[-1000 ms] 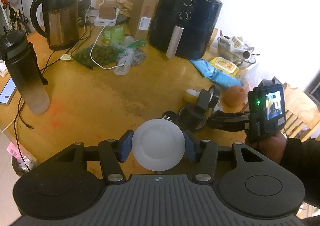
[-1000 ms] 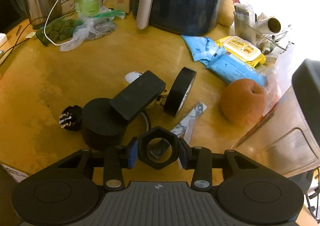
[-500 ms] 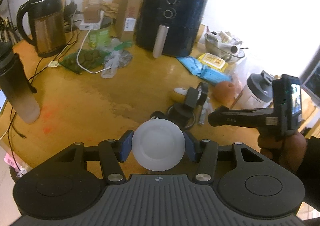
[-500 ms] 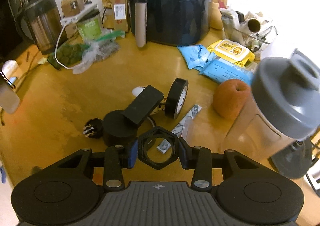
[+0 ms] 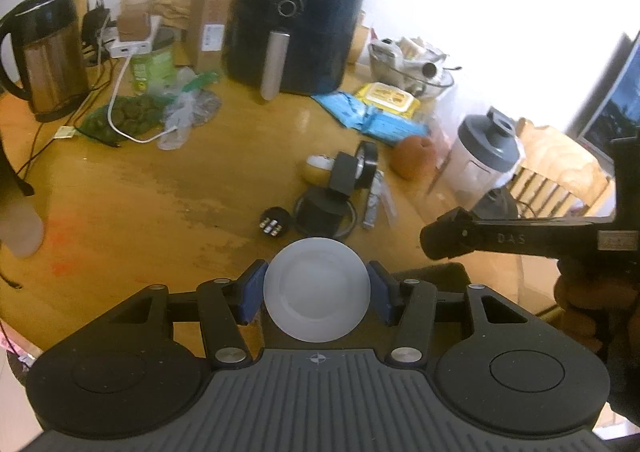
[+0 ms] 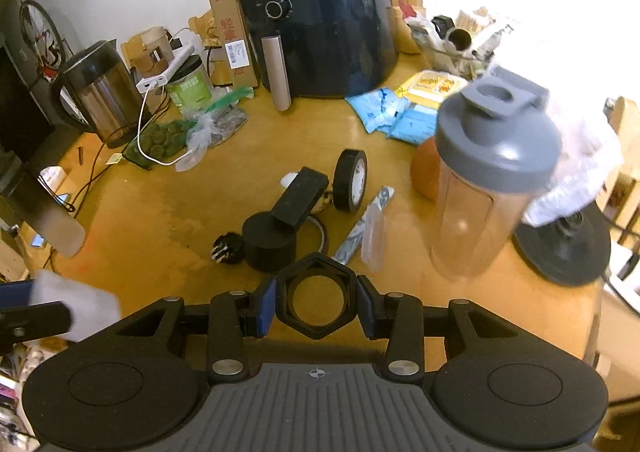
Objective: Organize rigid objects
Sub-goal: 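Carry the white jar and black hex part into the cardboard box and release both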
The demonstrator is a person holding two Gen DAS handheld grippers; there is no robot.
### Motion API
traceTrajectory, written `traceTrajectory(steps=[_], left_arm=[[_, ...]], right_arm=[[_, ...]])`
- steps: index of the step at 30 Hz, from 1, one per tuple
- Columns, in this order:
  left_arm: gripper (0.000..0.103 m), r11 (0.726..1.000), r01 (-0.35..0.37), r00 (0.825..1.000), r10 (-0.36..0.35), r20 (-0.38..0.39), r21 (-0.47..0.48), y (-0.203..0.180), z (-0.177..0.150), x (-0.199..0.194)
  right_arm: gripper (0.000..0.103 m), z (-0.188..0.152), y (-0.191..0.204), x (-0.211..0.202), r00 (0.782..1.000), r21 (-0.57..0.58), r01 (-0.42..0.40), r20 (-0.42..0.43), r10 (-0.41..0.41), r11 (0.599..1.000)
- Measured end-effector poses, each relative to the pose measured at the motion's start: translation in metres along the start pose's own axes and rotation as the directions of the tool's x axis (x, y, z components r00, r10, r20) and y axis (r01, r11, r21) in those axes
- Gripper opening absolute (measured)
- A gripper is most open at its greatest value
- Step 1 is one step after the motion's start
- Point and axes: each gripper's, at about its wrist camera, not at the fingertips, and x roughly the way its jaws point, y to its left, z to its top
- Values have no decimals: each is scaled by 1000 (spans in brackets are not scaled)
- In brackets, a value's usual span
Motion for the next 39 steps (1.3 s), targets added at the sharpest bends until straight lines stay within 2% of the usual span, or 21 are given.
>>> traceTrajectory(steps=[5, 12, 21, 29, 34, 35, 39], left_arm=[[52, 999, 21, 999, -21, -29, 30, -6, -4, 9], [52, 998, 20, 995, -14, -100, 64, -9, -14, 36], [52, 996, -2, 984, 18, -179, 93, -12, -25, 66], [53, 994, -54, 975, 74, -211, 99, -13, -28, 80], [52, 990, -119, 968, 133, -214, 80, -11, -26, 81], [53, 990, -117, 969, 132, -208, 80, -11, -25, 79], [53, 991, -122, 970, 132, -203, 62, -11, -20, 74]], right_arm=[[44, -15, -1, -9, 999, 32, -38, -37, 39, 999], [44, -37, 1, -9, 991, 37, -69, -112, 73, 997], [44, -58, -5, 10, 981, 11, 1, -194, 1, 1000], [44, -63, -5, 21, 979, -27, 38, -199, -42, 999], [45, -63, -3, 25, 980, -50, 31, -197, -40, 998], [46, -63, -3, 25, 981, -50, 22, -192, -31, 999], [74, -65, -2, 20, 984, -34, -5, -177, -1, 999]])
